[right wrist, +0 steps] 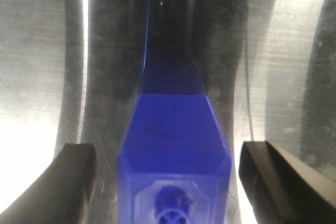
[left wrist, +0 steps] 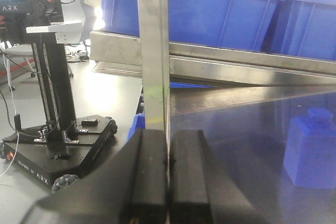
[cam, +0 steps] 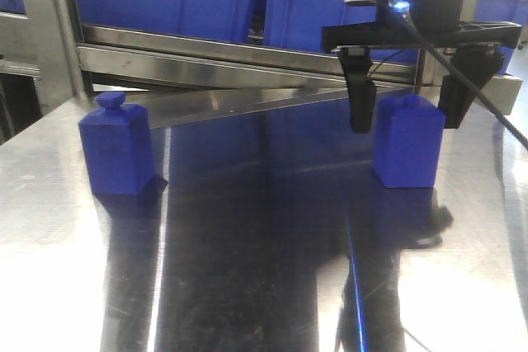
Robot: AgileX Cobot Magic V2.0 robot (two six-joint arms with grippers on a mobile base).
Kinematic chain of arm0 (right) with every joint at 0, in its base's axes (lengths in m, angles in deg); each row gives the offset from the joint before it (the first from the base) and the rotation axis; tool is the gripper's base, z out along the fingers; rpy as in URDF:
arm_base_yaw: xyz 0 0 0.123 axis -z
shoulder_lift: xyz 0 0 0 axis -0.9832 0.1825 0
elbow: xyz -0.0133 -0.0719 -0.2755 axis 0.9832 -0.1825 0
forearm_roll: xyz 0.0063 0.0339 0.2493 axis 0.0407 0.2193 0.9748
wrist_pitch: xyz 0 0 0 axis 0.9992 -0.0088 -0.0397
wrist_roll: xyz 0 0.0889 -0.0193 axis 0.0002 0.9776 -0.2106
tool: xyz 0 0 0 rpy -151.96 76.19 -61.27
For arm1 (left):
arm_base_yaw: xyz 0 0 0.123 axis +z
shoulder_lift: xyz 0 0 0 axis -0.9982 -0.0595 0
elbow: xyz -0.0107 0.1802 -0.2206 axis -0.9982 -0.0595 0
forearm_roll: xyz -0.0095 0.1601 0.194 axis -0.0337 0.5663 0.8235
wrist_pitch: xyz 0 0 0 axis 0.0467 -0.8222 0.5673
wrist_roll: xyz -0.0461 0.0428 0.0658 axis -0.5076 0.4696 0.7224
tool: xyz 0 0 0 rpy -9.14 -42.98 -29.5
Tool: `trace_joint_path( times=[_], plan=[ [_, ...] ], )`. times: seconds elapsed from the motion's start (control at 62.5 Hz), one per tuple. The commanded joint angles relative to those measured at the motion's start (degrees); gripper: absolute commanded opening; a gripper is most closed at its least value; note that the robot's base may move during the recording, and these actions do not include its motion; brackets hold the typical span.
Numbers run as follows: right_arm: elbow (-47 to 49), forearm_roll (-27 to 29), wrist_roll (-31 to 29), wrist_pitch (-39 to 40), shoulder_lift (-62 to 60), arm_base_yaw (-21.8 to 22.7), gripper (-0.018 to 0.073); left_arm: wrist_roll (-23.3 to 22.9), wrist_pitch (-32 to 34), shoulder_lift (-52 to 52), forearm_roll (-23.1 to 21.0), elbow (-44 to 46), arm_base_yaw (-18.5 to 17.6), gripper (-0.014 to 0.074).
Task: Pick and sort blue part to right shelf
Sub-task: 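Lower the right gripper over the blue rectangular block and close, then lift the blue block with the right gripper and raise it clear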
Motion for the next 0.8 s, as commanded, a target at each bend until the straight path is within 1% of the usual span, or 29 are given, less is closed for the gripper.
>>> trace_joint_path(
  times=[0.0,0.08,0.176,0.256,0.432,0.576,0.688,0.783],
  plan=[
    [1.8,0.7,0.3,0.8,-2.3,-0.1,0.0610,-0.4,4.9,1.1,-0.5,-1.3,-0.2,0.0125],
    [1.8,0.8,0.3,0.7,-2.0,-0.1,0.0545,-0.4,4.9,1.1,-0.5,-1.3,-0.2,0.0125],
    [1.8,0.8,0.3,1.1,-2.0,-0.1,0.0428,-0.4,4.9,1.1,-0.5,-1.3,-0.2,0.0125],
    [1.8,0.8,0.3,1.3,-2.0,-0.1,0.0384,-0.4,4.9,1.1,-0.5,-1.3,-0.2,0.0125],
    [1.8,0.8,0.3,1.0,-2.8,-0.1,0.0382,-0.4,4.9,1.1,-0.5,-1.3,-0.2,0.0125],
    [1.8,0.5,-0.1,2.2,-6.2,0.8,0.0382,-0.4,4.9,1.1,-0.5,-1.3,-0.2,0.0125],
    [0.0,0.0,-4.1,4.8,-11.0,3.1,0.0382,-0.4,4.9,1.1,-0.5,-1.3,-0.2,0.0125],
    [-5.8,0.4,-7.8,10.3,-15.7,6.2,0.0382,-0.4,4.9,1.1,-0.5,-1.3,-0.2,0.0125]
  ],
)
